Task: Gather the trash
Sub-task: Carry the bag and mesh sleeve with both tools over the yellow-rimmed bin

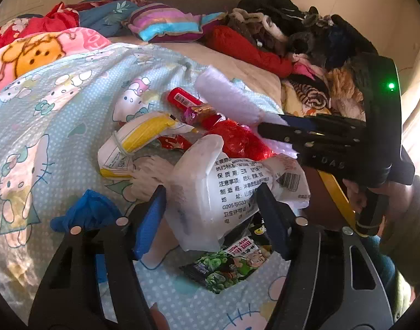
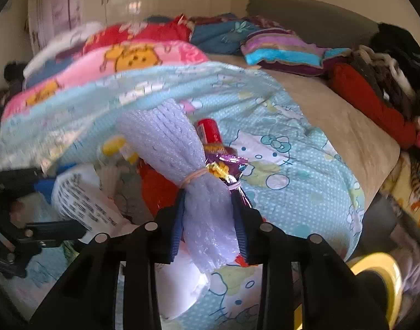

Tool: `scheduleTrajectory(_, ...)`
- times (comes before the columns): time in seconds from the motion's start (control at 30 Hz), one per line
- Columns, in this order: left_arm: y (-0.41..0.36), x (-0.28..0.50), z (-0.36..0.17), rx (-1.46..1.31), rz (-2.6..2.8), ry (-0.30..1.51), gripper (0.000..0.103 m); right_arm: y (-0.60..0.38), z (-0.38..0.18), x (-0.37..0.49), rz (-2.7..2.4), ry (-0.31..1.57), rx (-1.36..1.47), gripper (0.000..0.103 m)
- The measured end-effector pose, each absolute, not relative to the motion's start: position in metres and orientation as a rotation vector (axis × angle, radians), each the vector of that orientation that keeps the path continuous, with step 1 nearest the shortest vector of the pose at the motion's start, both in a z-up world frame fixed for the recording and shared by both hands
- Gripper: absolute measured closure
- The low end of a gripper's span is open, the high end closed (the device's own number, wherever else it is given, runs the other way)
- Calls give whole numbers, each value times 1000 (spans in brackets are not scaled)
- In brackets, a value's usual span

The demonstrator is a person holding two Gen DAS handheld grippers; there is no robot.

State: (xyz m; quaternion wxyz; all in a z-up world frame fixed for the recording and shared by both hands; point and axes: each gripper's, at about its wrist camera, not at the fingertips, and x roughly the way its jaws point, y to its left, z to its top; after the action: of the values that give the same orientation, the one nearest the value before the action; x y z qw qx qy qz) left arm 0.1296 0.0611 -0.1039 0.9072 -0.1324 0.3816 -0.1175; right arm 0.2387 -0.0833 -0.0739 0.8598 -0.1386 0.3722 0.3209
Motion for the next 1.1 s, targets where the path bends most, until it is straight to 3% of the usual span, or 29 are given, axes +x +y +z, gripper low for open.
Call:
scheduleTrajectory(0.13, 61, 123, -98, -267, -247, 766, 60, -94, -61, 235, 665, 762, -205, 74)
scheduleTrajectory(0.27, 58, 115, -83, -240, -233, 723, 64, -108, -45, 228, 643, 729, -140, 74)
scheduleTrajectory(0.53, 67, 110, -48, -226, -206, 635, 66, -148, -19, 214, 572, 657, -30, 74)
scheduleTrajectory(1.1, 44, 104, -9, -196, -235, 559, 66, -232, -21, 172, 400, 645, 100, 74)
